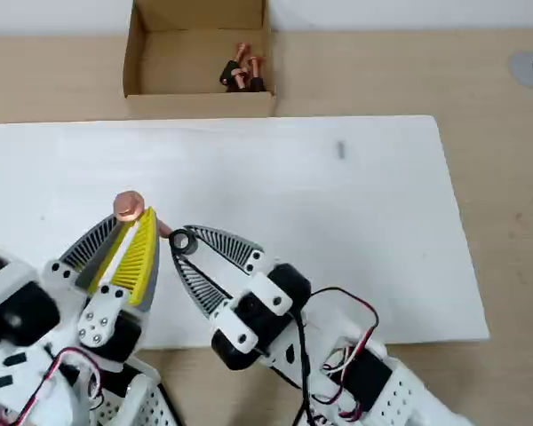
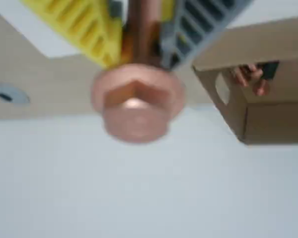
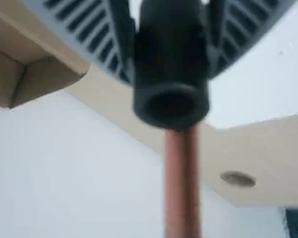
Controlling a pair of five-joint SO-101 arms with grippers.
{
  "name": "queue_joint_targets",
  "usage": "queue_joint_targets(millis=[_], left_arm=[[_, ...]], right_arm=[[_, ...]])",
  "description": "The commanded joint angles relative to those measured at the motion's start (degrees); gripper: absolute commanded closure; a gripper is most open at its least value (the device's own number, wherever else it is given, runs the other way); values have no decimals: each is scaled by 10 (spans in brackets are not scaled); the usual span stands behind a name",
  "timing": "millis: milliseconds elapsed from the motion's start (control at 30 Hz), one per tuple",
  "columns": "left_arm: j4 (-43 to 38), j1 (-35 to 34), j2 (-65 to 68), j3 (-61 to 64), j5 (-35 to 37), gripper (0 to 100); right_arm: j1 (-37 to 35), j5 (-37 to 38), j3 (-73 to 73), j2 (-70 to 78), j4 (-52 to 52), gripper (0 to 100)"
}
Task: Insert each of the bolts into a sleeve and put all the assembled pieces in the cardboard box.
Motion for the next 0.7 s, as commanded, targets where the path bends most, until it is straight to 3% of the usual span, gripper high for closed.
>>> queue_joint_targets(millis=[0, 667], left_arm=[[-11, 18, 2, -37, 3, 995], [29, 22, 2, -38, 4, 995]], right_arm=[[-7, -6, 9, -3, -13, 988], [-5, -6, 17, -3, -13, 989]])
